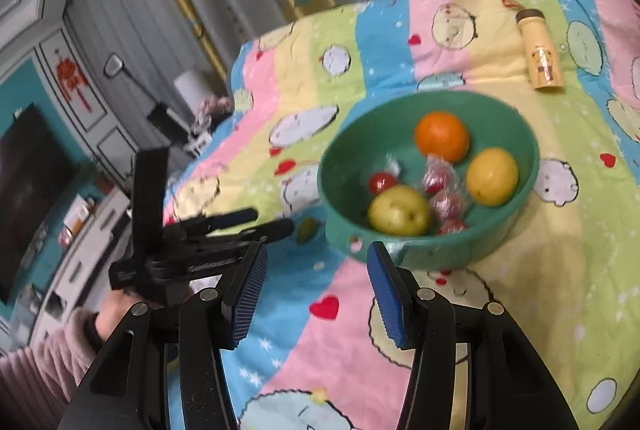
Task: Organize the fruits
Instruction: 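Withdraw both grippers from the basin toward the small green fruits, then grasp a small green fruit with the left gripper, then grasp another small green fruit with the right gripper while the left holds its own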
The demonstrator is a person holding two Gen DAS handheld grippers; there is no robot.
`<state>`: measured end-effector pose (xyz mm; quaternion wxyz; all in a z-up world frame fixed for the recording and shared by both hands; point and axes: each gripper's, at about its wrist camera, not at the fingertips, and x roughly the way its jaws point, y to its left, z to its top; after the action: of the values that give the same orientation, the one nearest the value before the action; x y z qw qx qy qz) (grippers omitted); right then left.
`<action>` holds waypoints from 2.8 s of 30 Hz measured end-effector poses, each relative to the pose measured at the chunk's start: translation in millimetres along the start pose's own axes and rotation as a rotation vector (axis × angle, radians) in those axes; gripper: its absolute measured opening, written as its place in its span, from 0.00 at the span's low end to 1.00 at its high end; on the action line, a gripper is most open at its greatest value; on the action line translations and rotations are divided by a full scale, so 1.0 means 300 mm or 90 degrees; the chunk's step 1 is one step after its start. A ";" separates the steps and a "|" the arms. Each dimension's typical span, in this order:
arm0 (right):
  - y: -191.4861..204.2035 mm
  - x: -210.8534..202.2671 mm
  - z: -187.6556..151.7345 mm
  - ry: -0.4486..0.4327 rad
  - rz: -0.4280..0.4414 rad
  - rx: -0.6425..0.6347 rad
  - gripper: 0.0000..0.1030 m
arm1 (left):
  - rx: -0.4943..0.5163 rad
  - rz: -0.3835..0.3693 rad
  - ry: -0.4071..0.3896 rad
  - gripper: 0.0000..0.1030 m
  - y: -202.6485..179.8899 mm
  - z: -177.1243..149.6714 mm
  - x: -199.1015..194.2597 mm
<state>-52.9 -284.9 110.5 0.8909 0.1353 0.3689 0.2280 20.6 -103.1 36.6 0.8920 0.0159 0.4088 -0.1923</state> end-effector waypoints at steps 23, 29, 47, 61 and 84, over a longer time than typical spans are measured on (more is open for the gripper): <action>-0.022 0.122 -0.051 0.064 0.004 0.019 0.51 | 0.010 0.032 0.022 0.21 0.001 0.003 0.117; -0.029 0.156 -0.057 0.069 -0.004 0.021 0.51 | 0.020 0.015 0.013 0.18 0.001 -0.003 0.106; 0.038 0.330 -0.050 0.111 -0.103 -0.041 0.51 | -0.099 -0.079 -0.080 0.18 0.123 -0.097 -0.225; 0.035 0.433 0.018 0.114 -0.185 -0.029 0.44 | -0.167 -0.126 -0.106 0.18 0.253 -0.116 -0.294; 0.073 0.492 0.029 0.091 -0.260 -0.033 0.23 | -0.194 -0.155 -0.113 0.18 0.291 -0.104 -0.313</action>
<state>38.6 -192.2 37.6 0.8933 0.0182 0.4448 0.0616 -26.4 14.6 73.5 0.8866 -0.1856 0.3521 -0.2356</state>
